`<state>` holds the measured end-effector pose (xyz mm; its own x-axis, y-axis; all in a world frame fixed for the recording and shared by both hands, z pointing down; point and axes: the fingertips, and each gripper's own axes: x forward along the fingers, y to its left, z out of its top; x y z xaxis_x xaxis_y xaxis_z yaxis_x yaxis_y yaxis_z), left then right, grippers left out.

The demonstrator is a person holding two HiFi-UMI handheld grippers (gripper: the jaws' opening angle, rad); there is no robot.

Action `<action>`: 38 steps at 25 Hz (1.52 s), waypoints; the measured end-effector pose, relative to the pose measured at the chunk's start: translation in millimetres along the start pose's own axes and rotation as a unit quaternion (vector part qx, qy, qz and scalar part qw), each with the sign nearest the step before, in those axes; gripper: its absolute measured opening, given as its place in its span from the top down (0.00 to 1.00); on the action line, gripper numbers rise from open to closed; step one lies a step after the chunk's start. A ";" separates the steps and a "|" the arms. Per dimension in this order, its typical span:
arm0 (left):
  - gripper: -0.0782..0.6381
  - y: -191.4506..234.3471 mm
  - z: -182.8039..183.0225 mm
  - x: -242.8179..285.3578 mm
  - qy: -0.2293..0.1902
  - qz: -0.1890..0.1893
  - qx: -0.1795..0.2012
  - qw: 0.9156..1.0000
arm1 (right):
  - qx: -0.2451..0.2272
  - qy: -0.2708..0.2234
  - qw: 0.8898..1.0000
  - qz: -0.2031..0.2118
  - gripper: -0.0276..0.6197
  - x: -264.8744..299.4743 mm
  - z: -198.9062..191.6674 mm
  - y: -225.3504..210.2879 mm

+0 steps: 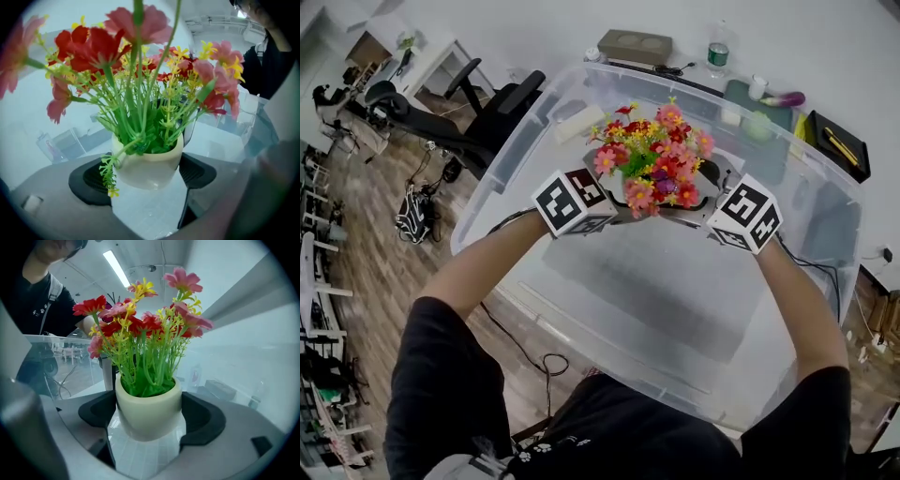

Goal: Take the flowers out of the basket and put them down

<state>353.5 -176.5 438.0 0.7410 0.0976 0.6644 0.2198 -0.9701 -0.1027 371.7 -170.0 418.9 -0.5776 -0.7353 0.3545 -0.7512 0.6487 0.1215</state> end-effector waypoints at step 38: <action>0.28 -101.6 109.4 -90.6 -0.080 0.047 0.049 0.994 | -0.057 -0.023 0.998 -0.035 0.28 -115.8 103.7 77.0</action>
<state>333.4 -62.5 307.2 0.8514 0.0485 0.5223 0.1990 -0.9512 -0.2360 347.6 -55.3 291.1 -0.5416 -0.7859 0.2984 -0.7504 0.6120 0.2497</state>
